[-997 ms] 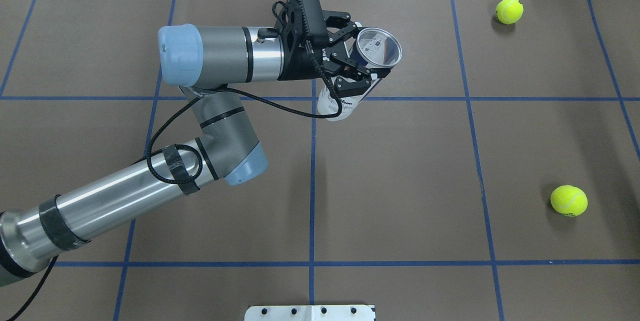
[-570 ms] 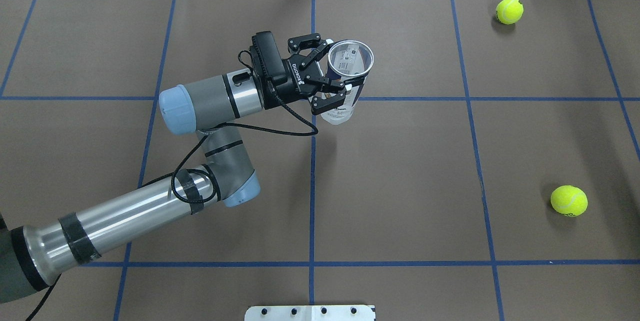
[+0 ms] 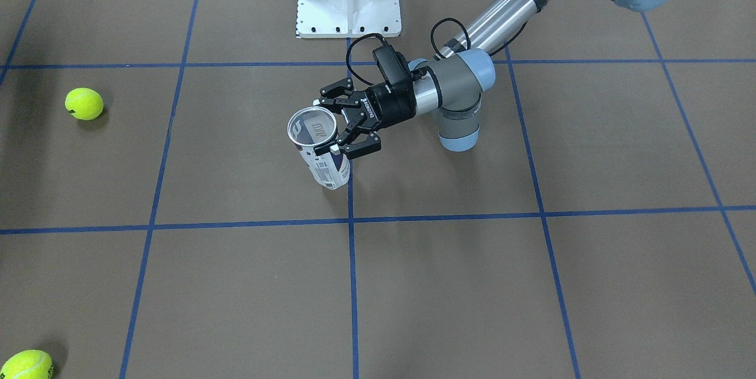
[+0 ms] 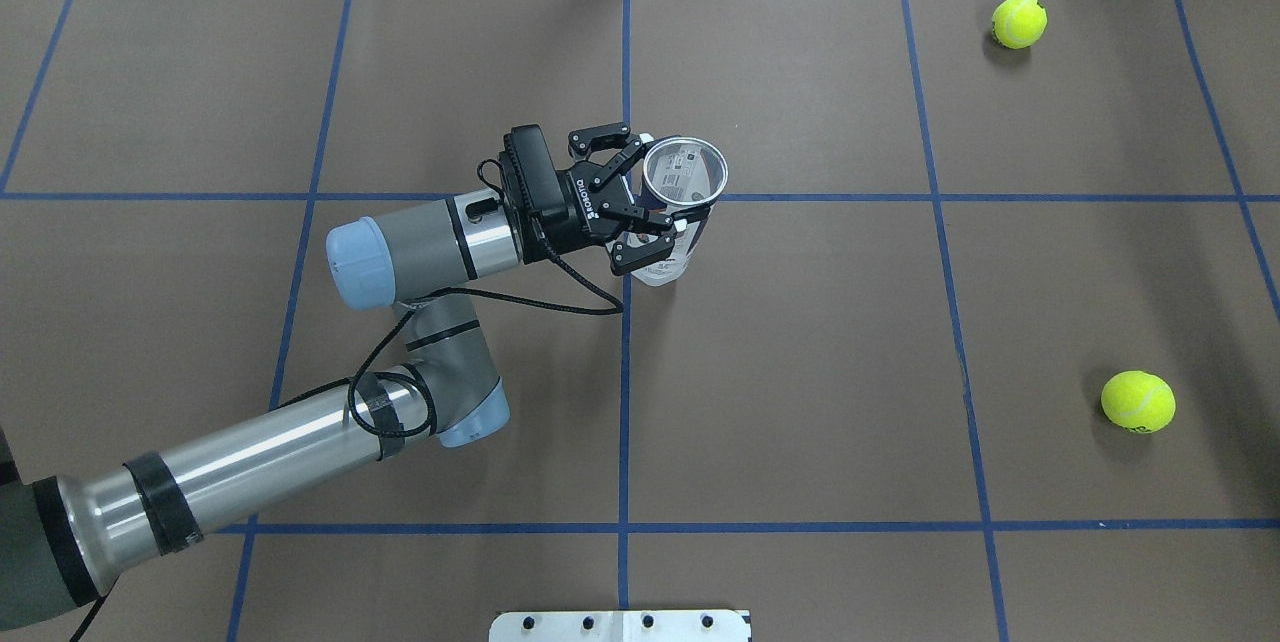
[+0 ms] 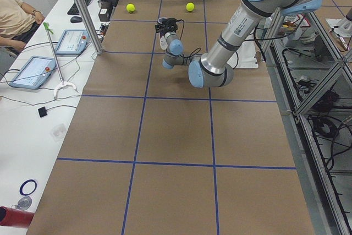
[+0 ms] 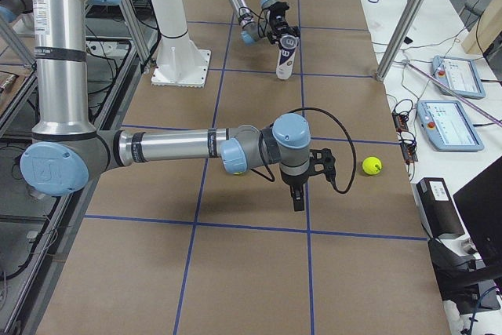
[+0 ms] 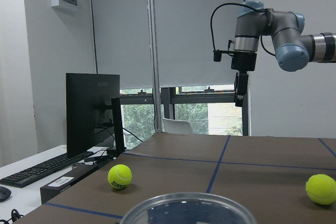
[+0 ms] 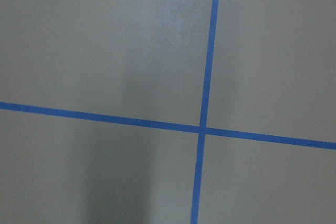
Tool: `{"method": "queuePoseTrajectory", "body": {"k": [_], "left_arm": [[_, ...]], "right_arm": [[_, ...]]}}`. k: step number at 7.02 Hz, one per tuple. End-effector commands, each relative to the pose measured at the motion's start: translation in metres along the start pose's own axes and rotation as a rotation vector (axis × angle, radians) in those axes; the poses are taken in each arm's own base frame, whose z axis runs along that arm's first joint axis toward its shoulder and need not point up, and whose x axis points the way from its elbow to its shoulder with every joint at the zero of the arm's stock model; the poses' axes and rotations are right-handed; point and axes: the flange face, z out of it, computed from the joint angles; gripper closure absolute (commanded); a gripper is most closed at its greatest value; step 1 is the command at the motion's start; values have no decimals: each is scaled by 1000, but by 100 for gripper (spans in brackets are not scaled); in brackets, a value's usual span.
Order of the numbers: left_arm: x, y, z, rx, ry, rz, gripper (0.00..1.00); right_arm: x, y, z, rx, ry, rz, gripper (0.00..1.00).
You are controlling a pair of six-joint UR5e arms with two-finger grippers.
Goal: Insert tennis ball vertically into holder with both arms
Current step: 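Hold the cup with the left gripper while the right gripper reaches a tennis ball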
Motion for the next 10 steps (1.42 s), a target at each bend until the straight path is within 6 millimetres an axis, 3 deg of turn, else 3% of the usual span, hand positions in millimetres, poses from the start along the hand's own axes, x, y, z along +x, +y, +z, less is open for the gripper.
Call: {"method": "queuePoseTrajectory", "body": {"k": [1,2,4,6,7,10], "left_arm": [[2,4,0,-6,1,1,32],[2,4,0,-6,1,1,32],[1,3,0,-7,-1,1,32],[2,-1,1,3,2,3,32],[2,-1,0,4,4,3,32],[1,-4,1,9,2,3,32]], "right_arm": [[-37,5,-5,-10,-65,80,0],[-65,17,-1,-8,-81,114,0],[-109,67,27,26,-68,177,0],[-112,127,53,28,-61,153,0],[-124,139,51,17,-73,154,0],[-194,168,94,32,5,193,0]]}}
